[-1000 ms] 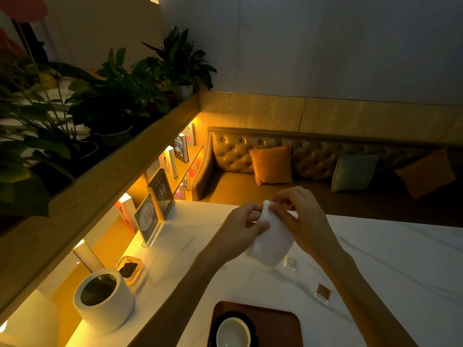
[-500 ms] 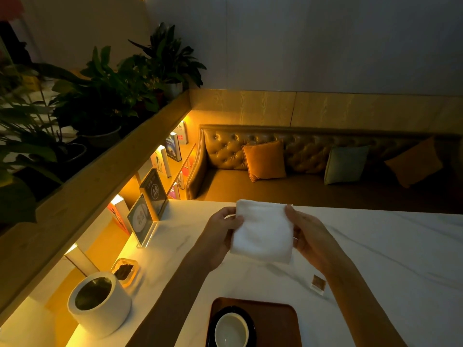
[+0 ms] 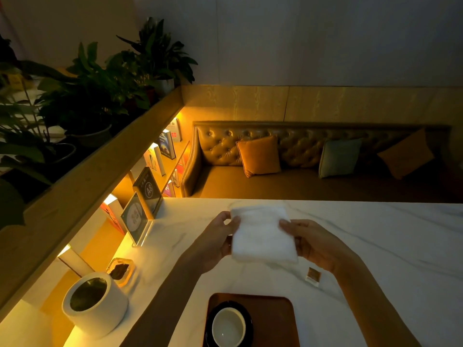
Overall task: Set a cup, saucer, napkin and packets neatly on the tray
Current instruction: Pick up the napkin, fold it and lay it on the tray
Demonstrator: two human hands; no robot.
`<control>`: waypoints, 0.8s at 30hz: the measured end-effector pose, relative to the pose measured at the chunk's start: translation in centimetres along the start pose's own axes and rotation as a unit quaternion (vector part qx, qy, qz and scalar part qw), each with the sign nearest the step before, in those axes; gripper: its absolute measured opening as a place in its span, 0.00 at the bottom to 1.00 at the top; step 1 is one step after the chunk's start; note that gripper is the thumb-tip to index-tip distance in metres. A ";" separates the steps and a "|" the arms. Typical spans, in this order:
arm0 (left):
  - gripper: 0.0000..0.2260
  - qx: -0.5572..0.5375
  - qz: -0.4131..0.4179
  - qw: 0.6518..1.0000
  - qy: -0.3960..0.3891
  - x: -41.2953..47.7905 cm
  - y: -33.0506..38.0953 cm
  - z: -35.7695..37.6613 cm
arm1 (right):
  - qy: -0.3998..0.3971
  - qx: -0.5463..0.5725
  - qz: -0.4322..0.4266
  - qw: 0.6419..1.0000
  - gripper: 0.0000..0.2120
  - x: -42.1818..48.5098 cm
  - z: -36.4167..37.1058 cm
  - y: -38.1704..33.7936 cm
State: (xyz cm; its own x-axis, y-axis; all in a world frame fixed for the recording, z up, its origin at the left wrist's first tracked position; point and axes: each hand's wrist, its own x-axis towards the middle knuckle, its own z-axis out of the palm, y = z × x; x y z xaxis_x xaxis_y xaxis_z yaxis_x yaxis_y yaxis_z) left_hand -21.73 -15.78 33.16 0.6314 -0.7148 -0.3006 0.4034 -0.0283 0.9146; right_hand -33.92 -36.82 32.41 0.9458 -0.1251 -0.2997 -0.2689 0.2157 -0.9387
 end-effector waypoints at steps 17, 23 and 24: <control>0.21 0.072 -0.032 0.995 -0.067 -0.5 0.3 -1.8 | -0.035 0.006 0.052 0.998 0.24 -1.4 -1.5 0.4; 0.19 0.055 -0.009 0.996 -0.063 -0.7 -0.2 -1.8 | -0.033 0.026 0.036 0.998 0.21 -1.6 -1.6 0.6; 0.19 0.048 0.004 0.997 -0.062 -0.7 -0.2 -1.7 | -0.028 0.031 0.028 0.999 0.21 -1.6 -1.5 0.6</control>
State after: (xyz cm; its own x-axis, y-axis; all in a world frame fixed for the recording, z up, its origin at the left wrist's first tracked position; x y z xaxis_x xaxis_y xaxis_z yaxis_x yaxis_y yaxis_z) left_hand -21.16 -14.10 32.72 0.5453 -0.7957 -0.2636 0.3300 -0.0853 0.9401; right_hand -35.91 -37.95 32.09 0.9390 -0.0569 -0.3391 -0.3109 0.2807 -0.9080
